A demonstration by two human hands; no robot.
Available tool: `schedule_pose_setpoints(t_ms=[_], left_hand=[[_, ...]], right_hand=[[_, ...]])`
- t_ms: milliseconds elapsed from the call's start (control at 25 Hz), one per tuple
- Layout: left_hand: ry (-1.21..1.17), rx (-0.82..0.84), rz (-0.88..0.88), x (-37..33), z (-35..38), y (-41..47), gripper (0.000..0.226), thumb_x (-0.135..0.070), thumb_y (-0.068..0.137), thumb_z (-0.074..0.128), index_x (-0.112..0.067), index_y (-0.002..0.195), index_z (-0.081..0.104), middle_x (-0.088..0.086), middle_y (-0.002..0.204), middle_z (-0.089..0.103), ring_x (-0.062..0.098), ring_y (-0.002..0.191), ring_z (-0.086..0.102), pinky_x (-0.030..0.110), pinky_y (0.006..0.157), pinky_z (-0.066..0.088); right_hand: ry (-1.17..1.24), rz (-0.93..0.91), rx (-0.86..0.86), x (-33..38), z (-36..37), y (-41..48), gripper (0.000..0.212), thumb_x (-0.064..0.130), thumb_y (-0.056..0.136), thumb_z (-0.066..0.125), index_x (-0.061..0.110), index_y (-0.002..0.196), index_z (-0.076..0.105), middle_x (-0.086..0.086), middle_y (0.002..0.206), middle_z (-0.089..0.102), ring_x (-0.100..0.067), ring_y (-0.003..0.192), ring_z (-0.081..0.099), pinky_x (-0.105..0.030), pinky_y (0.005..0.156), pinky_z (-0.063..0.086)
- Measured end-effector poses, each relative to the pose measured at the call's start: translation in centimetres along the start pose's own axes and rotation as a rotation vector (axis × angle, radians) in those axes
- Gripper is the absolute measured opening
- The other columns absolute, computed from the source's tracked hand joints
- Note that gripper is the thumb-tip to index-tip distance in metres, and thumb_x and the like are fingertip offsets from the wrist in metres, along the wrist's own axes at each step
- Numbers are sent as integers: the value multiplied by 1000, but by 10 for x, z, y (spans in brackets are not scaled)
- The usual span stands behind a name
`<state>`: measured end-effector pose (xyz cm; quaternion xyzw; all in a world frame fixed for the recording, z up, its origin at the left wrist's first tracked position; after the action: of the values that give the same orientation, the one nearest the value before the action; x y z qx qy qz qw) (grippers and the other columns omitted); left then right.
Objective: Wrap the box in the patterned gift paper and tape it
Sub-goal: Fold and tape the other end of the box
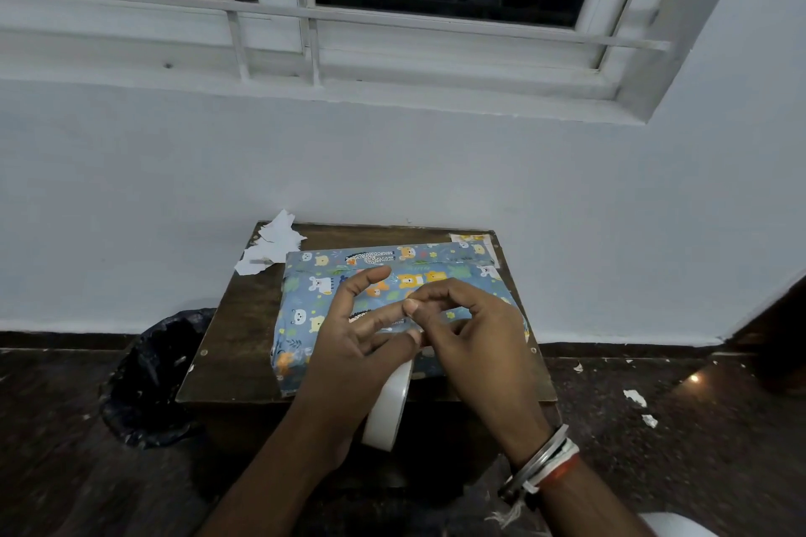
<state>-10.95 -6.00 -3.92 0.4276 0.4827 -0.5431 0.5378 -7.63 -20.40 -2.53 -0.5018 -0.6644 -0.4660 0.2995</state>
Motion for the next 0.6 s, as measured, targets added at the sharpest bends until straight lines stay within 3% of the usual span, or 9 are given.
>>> schedule_pose_setpoints(t_ms=[160,240,400,600], left_hand=[[-6,-28,-75,5,-4,3,61,6,90,68,-38,130,54,3,111,78,26,90,75,50,93,55],[21,-22,-79,4,-6,3,61,2,91,69,-39,132,53,-1,111,78,24,96,74,47,92,55],[12,-4,-69,-2,-8,1,51,-13,96,67,-42,135,52,-5,113,78,18,111,71,40,98,49],[-28,4,-83,-3,-7,3,57,-9,92,71,-45,134,55,-3,116,77,20,100,71,40,93,48]], right_hand=[[-177,31,-95,-4,-6,2,29,44,82,82,36,99,60,15,78,71,-3,64,68,-24,63,52],[-311,45,-150,-12,-31,11,26,51,86,76,32,90,60,16,76,69,-3,64,64,-28,64,47],[-690,281,9,-53,-88,14,14,34,92,69,27,87,58,10,75,70,-20,76,64,-31,63,37],[-548,344,172,-77,-91,4,26,22,86,71,28,93,47,3,74,73,-18,69,67,-36,63,52]])
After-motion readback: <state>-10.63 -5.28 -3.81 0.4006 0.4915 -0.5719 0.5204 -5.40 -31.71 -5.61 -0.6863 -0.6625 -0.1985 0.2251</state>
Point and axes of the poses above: each hand's wrist, its own y-axis towards the middle knuckle, its own z-axis out of the palm, x = y × z, the point moved 2 cm from there along y, towards the middle knuckle
